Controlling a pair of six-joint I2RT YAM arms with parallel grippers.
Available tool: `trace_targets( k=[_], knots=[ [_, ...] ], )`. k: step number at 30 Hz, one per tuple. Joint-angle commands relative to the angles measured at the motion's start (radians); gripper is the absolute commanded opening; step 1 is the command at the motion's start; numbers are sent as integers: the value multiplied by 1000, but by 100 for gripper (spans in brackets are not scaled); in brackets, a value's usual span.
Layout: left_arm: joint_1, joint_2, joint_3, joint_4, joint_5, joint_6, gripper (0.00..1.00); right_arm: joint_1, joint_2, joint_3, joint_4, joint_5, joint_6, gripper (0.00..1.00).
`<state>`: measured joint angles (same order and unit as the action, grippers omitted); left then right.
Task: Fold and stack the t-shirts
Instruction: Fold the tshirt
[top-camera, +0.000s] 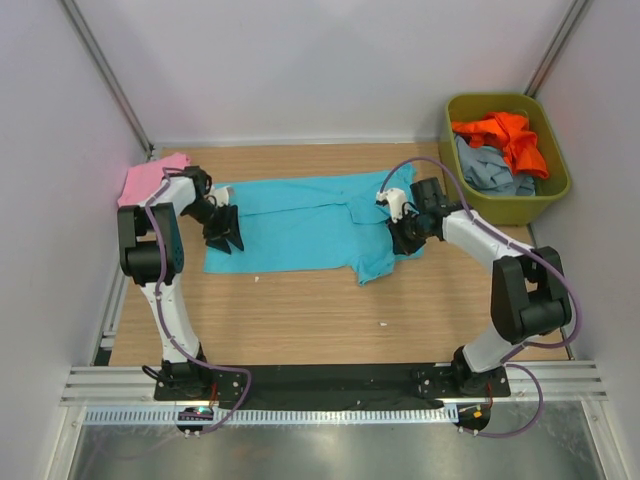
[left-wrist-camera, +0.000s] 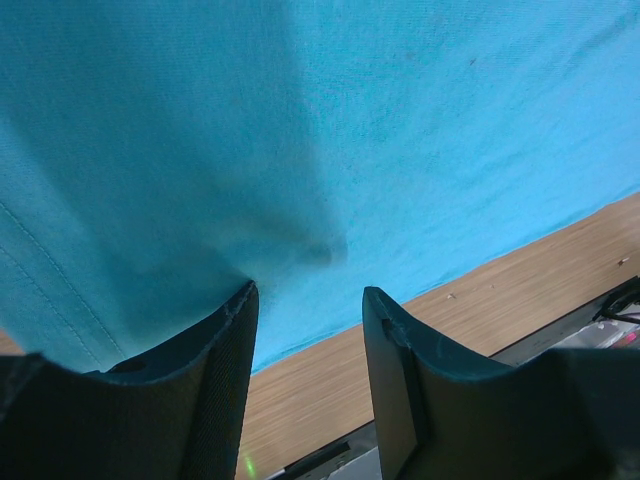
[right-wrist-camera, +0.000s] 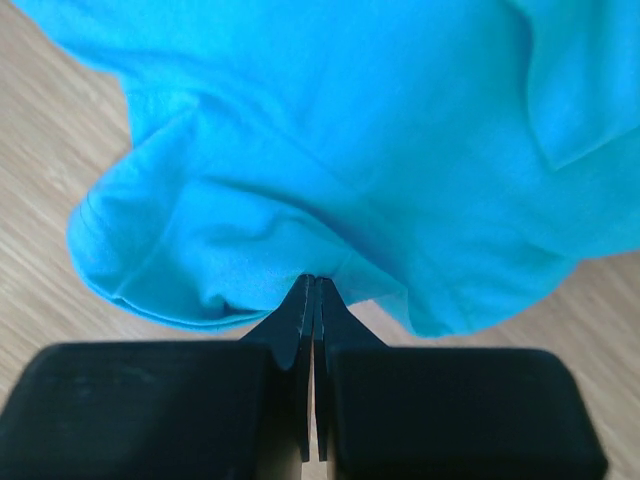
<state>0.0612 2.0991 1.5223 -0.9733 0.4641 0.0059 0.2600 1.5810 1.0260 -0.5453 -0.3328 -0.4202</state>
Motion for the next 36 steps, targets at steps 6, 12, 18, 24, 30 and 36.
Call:
trace_targets(
  k=[6, 12, 18, 24, 30, 36],
  knots=[
    [6, 9, 24, 28, 5, -1, 48, 4, 111, 120, 96, 24, -22, 1],
    [6, 7, 19, 31, 5, -1, 48, 15, 158, 186, 140, 18, 27, 1],
    [6, 15, 22, 33, 14, -1, 48, 51, 191, 276, 140, -3, 66, 1],
    [5, 18, 41, 24, 16, -1, 48, 94, 168, 307, 159, 40, 101, 46],
    [5, 7, 30, 30, 16, -1, 48, 88, 28, 223, 44, 69, 54, 48],
    [6, 22, 50, 21, 13, 0, 48, 88, -56, 94, -36, 34, 51, 47]
  ],
)
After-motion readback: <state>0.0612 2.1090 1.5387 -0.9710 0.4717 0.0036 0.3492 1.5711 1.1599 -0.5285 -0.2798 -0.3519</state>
